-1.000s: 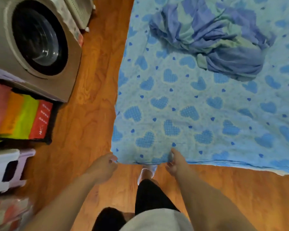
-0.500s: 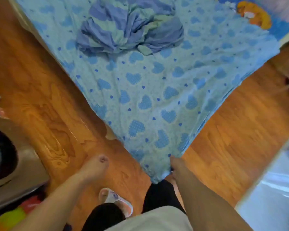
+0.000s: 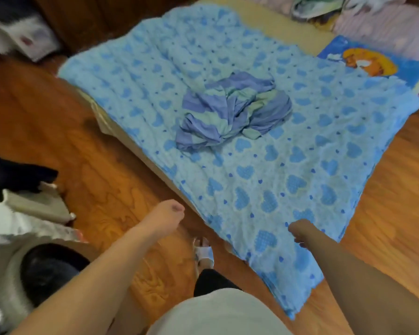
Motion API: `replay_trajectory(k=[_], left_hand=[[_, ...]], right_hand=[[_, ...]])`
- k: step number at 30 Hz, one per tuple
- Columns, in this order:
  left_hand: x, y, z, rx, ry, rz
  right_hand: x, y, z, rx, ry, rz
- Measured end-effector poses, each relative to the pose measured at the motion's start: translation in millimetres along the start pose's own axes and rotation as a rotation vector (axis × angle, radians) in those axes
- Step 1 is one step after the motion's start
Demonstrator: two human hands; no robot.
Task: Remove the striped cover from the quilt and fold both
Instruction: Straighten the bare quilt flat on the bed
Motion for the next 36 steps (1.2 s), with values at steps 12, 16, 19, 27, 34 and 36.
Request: replay_trajectory(k=[12, 16, 19, 27, 34, 36], left_hand=[[41, -341, -161, -0.216, -0.065, -0.559], [95, -451, -250, -0.219, -0.153, -0.464], [116, -534, -338, -0.224, -0.147, -0.403], [52, -747, -523, -0.127, 0.025, -0.586], [-69, -912, -691, -0.183, 0.192, -0.528], [-81, -957, -735, -0.183, 0.175, -0.532]], right_hand=[[594, 168, -17, 0.211, -0.992, 0.958], [743, 216, -50, 0.207, -1.042, 1.047], [837, 234, -106, 0.118, -0.976, 0.976], [944, 213, -214, 0.135, -0.422, 0.868], [1089, 196, -315, 0.004, -0.227, 0.634], [1157, 205, -352, 0.02, -0.231, 0.632]])
Point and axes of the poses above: each hand's wrist, its own z-axis away from the middle knuckle, its own y-axis out of the palm, x = y × z, the point moved 4 cm from there along -z, towards the middle knuckle, and after that the axes turned 13 degrees about -y, right-handed, at the moved point
